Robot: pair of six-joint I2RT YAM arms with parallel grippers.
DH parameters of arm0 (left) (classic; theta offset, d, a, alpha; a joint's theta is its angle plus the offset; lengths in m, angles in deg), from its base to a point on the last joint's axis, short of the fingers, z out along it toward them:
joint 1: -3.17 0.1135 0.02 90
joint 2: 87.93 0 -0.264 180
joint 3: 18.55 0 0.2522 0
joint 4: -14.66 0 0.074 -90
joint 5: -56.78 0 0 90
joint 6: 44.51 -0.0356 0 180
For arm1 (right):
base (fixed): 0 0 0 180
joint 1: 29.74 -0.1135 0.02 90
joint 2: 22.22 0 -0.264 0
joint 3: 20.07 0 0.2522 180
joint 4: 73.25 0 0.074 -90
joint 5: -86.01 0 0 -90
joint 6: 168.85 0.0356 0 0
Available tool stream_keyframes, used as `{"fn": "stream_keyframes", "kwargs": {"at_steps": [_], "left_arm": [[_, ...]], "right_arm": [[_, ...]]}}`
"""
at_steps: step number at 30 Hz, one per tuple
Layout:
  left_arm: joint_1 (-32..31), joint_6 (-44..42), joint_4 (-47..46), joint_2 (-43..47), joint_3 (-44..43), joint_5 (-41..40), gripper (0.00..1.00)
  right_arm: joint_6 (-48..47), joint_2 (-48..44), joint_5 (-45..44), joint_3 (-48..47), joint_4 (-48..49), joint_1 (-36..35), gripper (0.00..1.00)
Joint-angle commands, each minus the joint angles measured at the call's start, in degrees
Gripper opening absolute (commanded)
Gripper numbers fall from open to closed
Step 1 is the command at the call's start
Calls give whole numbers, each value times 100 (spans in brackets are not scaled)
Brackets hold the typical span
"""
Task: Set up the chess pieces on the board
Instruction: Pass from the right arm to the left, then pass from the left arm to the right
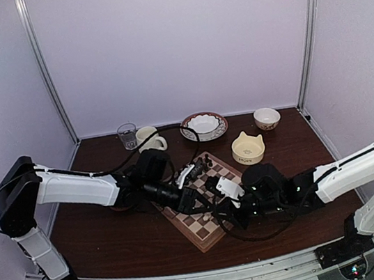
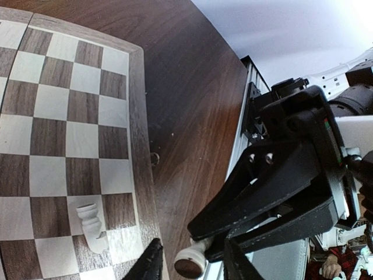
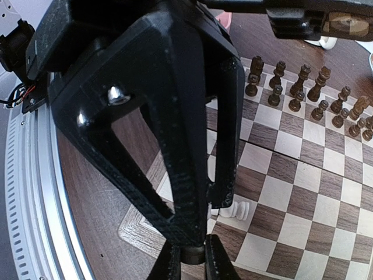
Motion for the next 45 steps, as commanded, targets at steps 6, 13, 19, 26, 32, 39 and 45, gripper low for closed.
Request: {"fn": "stream_keyframes", "kwargs": {"at_steps": [6, 13, 19, 26, 32, 39, 45], "left_arm": [[-11, 165, -450, -133, -115, 431, 26], [33, 274, -616, -125, -70, 593, 8], [177, 624, -1127, -53, 143, 858, 4], [384, 1035, -1717, 247, 430, 1068, 4], [471, 1324, -2174, 592, 632, 1233, 4], [481, 1355, -2539, 1023, 899, 1200, 4], [481, 1567, -2965, 1179, 1094, 1218, 5]], "right_arm": [[-52, -413, -282, 217, 237, -44, 4], [-69, -486, -281, 265, 275, -44, 8], [-72, -767, -321, 416, 406, -44, 25], [180, -1454, -121, 797, 926, -43, 50], [1055, -1774, -166, 717, 1041, 17, 50], [2481, -1235, 468, 651, 2103, 90, 50], [3181, -933, 846, 642, 2981, 98, 51]]}}
